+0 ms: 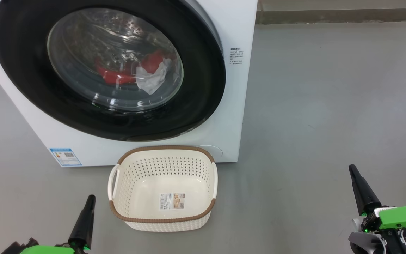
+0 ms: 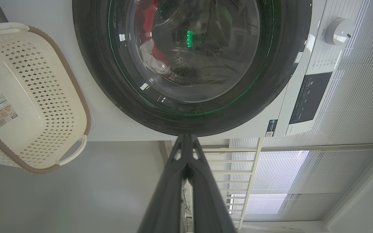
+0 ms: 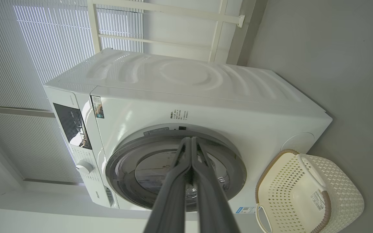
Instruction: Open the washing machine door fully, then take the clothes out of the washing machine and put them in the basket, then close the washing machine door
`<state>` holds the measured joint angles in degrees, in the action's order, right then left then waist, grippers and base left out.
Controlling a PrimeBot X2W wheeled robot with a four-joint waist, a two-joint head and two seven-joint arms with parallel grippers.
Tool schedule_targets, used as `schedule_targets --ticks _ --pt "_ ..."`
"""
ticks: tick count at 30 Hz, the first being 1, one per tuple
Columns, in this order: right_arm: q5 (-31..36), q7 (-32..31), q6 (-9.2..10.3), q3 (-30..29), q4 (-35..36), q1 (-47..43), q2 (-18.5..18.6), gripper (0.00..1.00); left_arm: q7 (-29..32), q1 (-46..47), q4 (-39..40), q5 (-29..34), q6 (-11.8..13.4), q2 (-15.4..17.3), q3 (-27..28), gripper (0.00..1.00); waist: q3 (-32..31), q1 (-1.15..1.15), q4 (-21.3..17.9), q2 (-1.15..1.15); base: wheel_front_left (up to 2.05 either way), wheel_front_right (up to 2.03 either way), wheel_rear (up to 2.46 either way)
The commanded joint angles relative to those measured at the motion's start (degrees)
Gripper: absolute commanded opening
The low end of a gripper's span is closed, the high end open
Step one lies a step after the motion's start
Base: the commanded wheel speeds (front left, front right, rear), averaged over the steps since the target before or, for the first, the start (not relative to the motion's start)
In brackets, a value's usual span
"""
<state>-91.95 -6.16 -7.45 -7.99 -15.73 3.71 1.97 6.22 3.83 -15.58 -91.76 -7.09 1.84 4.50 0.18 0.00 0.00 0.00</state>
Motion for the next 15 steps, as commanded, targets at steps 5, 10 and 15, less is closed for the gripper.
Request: schedule_targets --ticks 5,10,15 --pt "-0.24 -0.31 -0.03 1.5 1.7 2.47 0.9 0.0 0.24 2.36 1.56 -0.43 -0.4 1.04 2.0 0.0 0.0 0.0 0.0 0.0 0.0 0.0 0.0" --pt "-0.24 -0.31 -0.03 1.5 1.7 2.47 0.9 0.0 0.24 2.36 1.56 -0.43 -0.4 1.04 2.0 0.0 0.0 0.0 0.0 0.0 0.0 0.0 0.0" --pt "0.02 0.16 -0.01 0.06 -2.1 -1.31 -0.81 1.0 -0.22 -1.25 -1.89 0.1 0.04 -0.73 -0.38 1.0 0.02 0.0 0.0 0.0 0.0 0.0 0.0"
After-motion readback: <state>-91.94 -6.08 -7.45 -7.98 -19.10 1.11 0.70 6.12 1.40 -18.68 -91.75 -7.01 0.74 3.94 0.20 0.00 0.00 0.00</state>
